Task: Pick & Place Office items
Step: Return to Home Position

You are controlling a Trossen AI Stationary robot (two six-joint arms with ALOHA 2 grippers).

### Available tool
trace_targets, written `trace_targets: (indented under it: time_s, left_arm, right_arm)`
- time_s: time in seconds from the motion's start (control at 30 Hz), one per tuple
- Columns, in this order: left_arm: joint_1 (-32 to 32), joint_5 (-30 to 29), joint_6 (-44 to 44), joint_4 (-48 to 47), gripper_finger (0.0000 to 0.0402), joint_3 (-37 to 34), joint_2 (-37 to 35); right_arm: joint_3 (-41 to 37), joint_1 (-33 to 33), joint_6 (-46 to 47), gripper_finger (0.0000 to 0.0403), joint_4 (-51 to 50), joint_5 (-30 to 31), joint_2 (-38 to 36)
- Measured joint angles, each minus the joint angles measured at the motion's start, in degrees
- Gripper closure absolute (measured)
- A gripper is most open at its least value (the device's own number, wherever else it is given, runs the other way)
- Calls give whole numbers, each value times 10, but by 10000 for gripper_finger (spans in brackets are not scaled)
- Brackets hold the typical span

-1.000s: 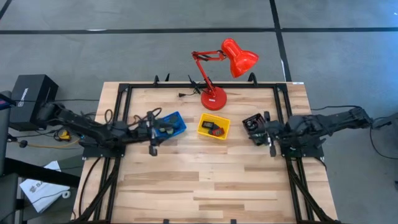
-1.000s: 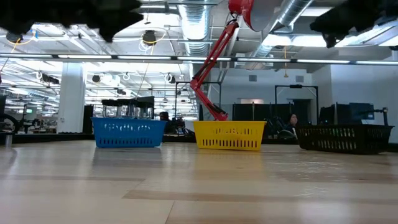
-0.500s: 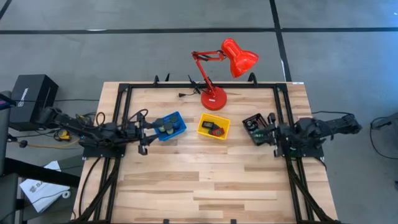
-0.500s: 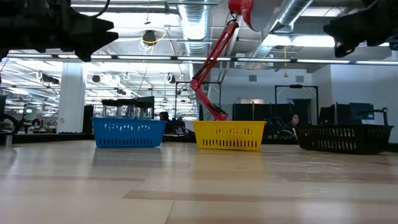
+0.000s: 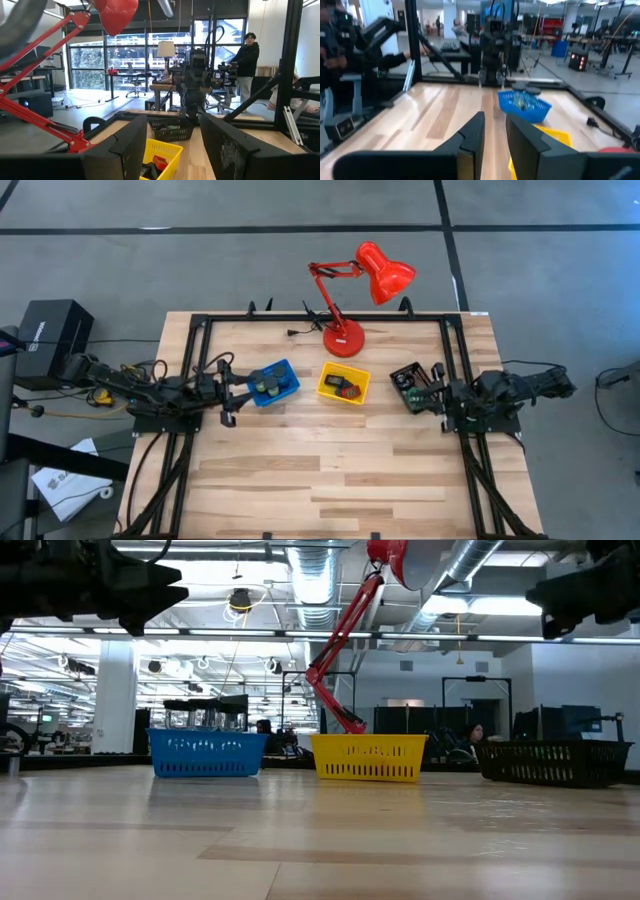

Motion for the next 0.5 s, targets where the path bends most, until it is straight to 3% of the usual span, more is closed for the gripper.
trace_targets:
  time_s: [0.33, 0.5]
  left_arm:
    - [0, 1, -4, 1, 221, 0, -3]
    - [0, 2, -5, 1, 221, 0, -3]
  right_arm:
    - [-1, 0, 26, 332, -7, -1, 0]
    - [-36, 0, 28, 332, 44, -1, 0]
